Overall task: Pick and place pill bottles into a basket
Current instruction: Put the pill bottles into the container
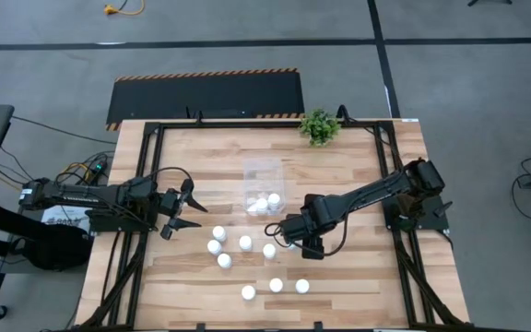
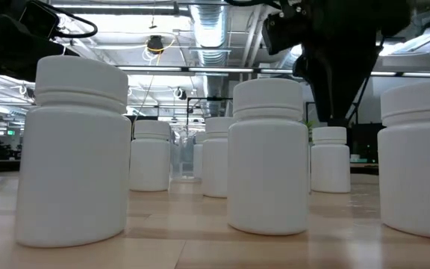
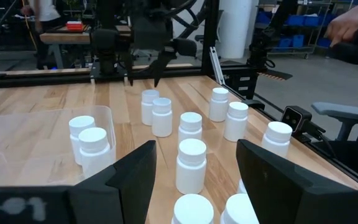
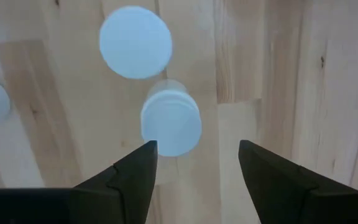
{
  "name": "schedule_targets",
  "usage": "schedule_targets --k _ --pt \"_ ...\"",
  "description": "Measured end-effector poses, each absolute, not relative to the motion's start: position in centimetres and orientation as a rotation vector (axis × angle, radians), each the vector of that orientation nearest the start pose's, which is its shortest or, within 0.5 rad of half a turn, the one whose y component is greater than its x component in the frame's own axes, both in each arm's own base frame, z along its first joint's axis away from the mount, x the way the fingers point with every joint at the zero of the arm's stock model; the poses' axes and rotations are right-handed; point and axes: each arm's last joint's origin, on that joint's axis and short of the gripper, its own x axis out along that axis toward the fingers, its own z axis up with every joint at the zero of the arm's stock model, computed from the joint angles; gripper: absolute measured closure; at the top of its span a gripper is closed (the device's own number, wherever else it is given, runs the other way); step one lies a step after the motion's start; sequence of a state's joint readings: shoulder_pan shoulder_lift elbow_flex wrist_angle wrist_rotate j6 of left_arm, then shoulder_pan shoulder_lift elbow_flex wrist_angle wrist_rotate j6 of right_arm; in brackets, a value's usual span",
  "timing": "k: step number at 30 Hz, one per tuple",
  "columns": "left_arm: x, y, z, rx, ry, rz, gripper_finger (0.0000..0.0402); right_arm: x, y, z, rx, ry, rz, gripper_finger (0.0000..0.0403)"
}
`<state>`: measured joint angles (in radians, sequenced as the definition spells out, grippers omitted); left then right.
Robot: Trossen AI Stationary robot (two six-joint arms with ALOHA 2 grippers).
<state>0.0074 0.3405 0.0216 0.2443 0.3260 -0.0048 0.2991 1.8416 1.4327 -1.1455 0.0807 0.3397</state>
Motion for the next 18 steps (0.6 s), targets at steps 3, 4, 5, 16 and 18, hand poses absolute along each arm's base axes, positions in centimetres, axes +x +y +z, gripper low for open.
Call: schedule_targets --k 3,4,5,16,18 --pt "11.76 -0.84 16.47 -0.017 0.075 -0.318 0.0191 32.69 9.83 21.85 -0.022 1.524 -0.087 0.0182" --pt "11.76 -0.84 16.47 -0.017 0.075 -0.318 0.0191 32.71 9.84 21.86 -0.020 1.522 -0.085 0.0182" --pt "11.76 -0.84 16.48 -0.017 0.074 -0.319 0.0191 32.70 9.84 21.85 -0.019 1.524 -0.084 0.0182" --pt "11.76 -0.84 16.48 -0.017 0.074 -0.319 0.0191 33.11 10.14 21.87 0.024 1.493 -0.028 0.0182" --pt "11.76 -0.84 16.48 -0.017 0.074 -0.318 0.0191 33.11 10.13 21.87 0.020 1.493 -0.026 0.0182"
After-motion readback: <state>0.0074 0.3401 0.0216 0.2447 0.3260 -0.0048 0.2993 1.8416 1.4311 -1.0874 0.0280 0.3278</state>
